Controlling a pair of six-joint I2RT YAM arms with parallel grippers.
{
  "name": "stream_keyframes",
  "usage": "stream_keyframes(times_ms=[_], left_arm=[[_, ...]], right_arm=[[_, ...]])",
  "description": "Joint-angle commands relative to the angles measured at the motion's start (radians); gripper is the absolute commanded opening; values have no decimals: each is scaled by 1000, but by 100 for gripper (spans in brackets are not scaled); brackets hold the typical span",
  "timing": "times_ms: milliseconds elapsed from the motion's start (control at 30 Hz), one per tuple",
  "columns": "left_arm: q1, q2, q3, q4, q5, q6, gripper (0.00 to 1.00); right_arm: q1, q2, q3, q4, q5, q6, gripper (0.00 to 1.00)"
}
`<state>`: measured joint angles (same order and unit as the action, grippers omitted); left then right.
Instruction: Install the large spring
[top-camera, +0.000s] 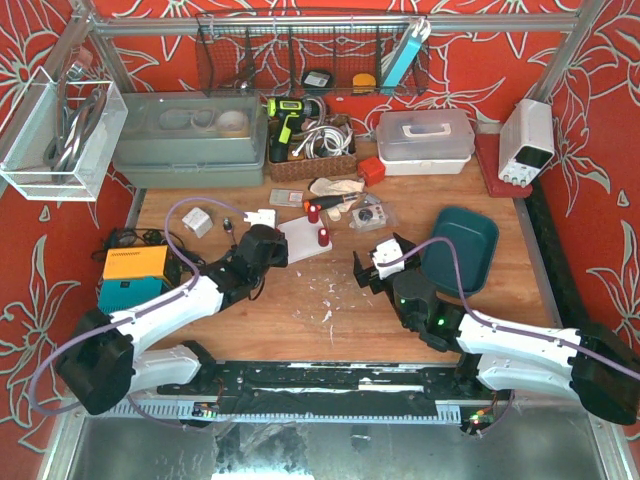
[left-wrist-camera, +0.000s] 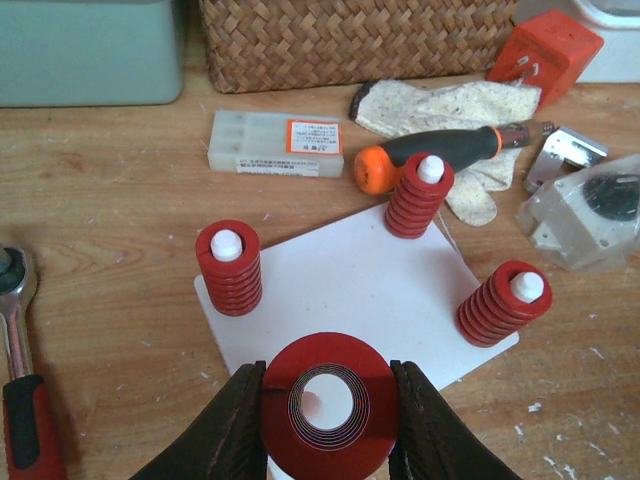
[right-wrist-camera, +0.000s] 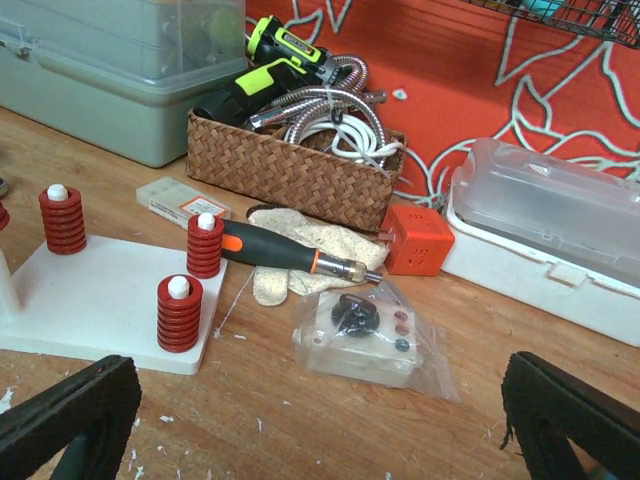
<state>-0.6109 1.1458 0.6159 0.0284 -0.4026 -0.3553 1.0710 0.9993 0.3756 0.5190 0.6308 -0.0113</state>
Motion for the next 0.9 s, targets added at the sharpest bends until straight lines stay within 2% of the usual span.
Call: stream_keyframes(times_ms=[0, 400, 633, 867], left_arm=[[9, 28, 1, 45, 0, 19, 7], [21, 116, 2, 53, -12, 42, 9], [26, 173, 10, 65, -5, 43, 18], [28, 197, 24, 54, -1, 38, 35]], right_arm=[[-8, -11, -7, -8, 27, 16, 99], [-13, -16, -5, -22, 26, 22, 99], [-16, -17, -5, -27, 25, 24, 99], [-23, -8, -3, -30, 23, 30, 99]])
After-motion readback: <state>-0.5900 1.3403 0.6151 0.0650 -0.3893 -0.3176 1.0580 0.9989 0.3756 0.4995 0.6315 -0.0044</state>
